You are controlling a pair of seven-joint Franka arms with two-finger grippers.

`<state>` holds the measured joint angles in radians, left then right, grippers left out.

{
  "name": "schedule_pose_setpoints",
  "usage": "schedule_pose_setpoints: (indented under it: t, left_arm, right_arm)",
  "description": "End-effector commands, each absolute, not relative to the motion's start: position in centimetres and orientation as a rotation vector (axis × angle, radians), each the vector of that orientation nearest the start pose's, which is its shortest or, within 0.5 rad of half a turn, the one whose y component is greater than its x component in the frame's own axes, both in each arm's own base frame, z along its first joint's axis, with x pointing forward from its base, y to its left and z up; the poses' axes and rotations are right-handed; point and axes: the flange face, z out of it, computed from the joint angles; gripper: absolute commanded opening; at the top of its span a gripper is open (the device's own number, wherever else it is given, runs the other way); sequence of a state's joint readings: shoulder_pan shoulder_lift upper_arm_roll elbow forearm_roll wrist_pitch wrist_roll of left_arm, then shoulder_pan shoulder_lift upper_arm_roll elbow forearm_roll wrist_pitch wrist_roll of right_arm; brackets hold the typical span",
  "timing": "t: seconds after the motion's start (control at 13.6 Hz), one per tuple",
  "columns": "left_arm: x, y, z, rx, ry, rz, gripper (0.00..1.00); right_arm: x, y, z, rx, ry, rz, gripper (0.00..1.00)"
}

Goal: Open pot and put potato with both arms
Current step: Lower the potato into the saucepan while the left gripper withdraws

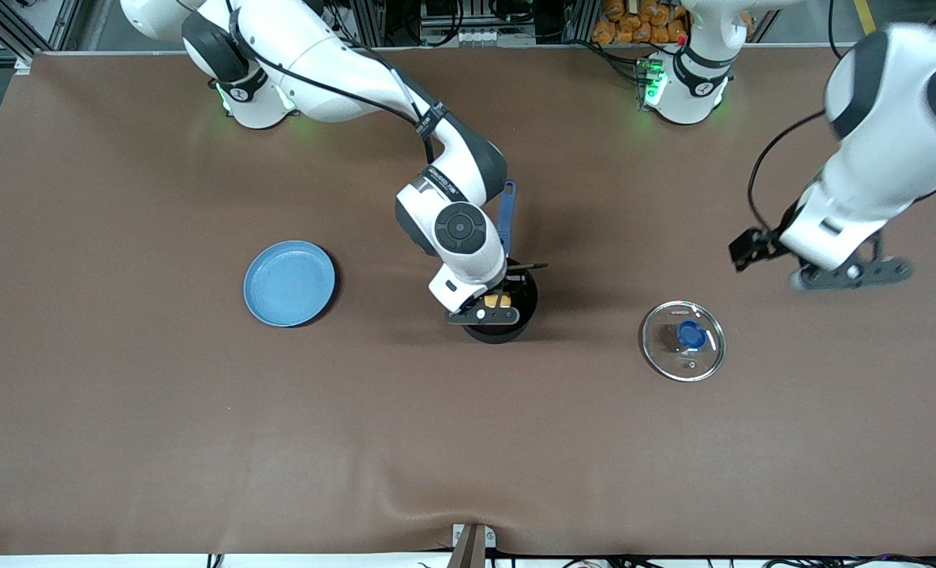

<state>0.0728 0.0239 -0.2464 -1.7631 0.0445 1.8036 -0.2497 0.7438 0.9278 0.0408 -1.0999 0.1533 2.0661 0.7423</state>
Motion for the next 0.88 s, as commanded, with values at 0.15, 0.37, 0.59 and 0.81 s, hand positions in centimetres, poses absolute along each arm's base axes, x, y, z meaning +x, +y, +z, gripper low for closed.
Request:
schedule_pose_setpoints:
  t: [0.15, 0.37, 0.59, 0.81]
  left_arm:
    - [55.5, -7.6, 61.9, -3.178, -0.133, -0.014, 1.0]
    - [55.1, -6.9, 65.1, -3.205, -0.166, -0.05, 1.0]
    - [55.0, -7.0, 66.0, -3.21, -0.172, -0.07, 1.0]
    - [54.9, -7.6, 66.0, -3.221, -0.14, -0.068, 1.0]
  right_arm:
    - [54.0, 56.3, 24.1, -3.001, 0.083, 0.146, 0.0]
    - [53.5, 56.9, 23.0, -2.999, 0.084, 0.128, 0.0]
    - [53.5, 57.1, 21.8, -2.986, 0.089, 0.103, 0.0]
    - [53.3, 57.0, 20.9, -2.997, 0.086, 0.113, 0.0]
